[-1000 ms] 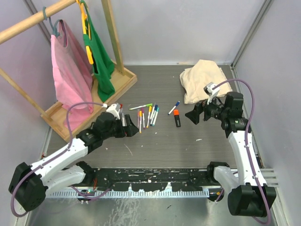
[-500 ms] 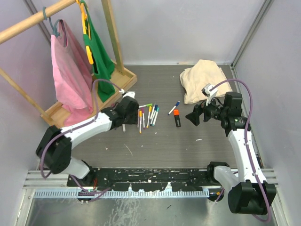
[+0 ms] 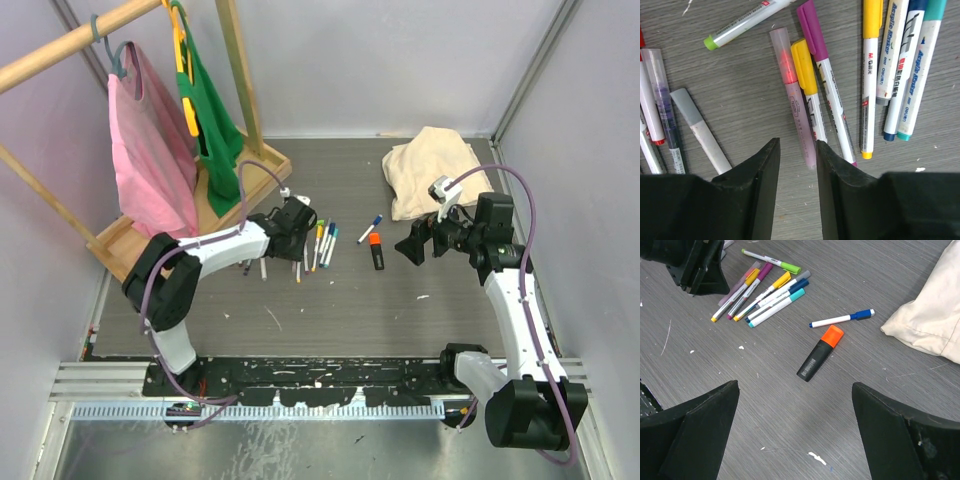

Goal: Open the pen caps
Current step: Pick up the pen from the center of the board.

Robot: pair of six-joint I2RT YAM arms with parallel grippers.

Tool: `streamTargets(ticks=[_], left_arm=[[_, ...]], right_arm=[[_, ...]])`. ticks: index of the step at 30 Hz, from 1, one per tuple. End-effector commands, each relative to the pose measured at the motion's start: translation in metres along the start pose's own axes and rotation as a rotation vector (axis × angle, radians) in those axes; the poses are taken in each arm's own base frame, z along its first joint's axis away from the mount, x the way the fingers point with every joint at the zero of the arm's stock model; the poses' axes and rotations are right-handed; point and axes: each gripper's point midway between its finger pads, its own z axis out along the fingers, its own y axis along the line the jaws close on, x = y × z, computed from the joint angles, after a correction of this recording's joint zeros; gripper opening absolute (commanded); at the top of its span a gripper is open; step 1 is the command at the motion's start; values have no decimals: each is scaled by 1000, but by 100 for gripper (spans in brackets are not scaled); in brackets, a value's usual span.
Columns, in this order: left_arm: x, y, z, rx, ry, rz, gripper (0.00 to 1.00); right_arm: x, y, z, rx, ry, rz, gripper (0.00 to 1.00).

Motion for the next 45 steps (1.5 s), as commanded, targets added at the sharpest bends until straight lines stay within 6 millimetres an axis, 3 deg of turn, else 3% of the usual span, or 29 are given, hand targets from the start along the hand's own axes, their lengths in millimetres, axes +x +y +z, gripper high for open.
streamTargets(ticks=[1, 6, 30, 40, 45], left_arm=[[-17, -5, 1, 16, -29, -4, 33], [-14, 0, 10, -3, -15, -7, 27], [9, 5, 29, 14, 62, -34, 27], [15, 13, 22, -1, 56, -27, 8], [1, 14, 5, 17, -8, -39, 2]], right_arm=[[-23, 0, -5, 7, -51, -65, 100], [-23, 0, -5, 10, -56, -67, 100], [-21, 1, -4, 1, -53, -59, 100], [-23, 9, -3, -44, -65, -47, 100], [-22, 18, -1, -100, -71, -28, 100]])
